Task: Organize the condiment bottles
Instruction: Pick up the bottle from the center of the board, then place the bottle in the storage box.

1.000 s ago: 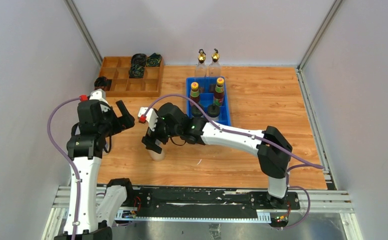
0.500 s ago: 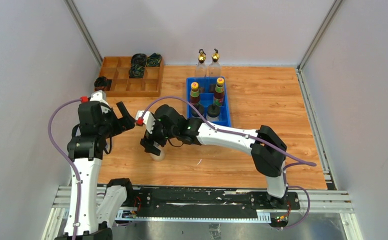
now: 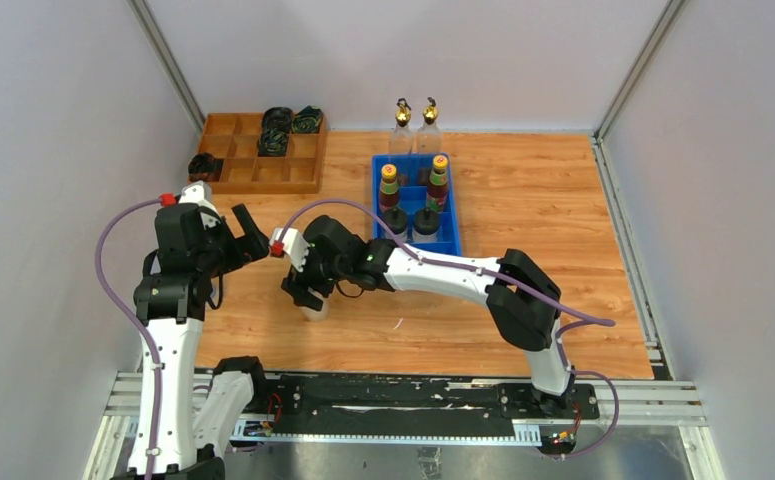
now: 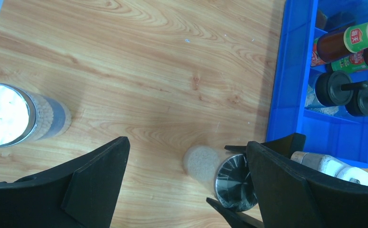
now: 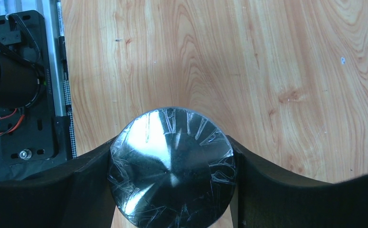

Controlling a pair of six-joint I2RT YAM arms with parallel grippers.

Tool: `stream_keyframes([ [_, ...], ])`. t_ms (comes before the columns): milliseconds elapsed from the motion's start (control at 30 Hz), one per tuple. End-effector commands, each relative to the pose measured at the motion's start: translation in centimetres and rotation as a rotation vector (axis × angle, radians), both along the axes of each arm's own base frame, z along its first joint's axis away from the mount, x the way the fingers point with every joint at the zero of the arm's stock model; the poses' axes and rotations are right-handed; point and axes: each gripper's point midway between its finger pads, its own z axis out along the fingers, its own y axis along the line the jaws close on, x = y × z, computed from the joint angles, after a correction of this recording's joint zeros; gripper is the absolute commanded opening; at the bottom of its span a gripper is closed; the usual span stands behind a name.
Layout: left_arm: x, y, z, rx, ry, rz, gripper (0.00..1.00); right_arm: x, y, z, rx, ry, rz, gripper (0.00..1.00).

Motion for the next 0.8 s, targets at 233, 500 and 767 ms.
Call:
stream_keyframes([
  [233,-0.2,-0.3,0.1,-0.010,-0.003,-0.018,1.00,0.3,-2.8,8.8,0.080,-0.115,-0.097,0.47],
  [500,0.3,-0.6,0.2,-0.017,0.002,-0.037,1.00,1.3,-9.2,20.0,0.147,-0.277,-0.242,0.49],
  [767,0.6,-0.9,0.0,-0.027,0.005,-0.056,1.00,5.3,-20.8,23.6,0.104,-0.367,-0.535,0.50],
])
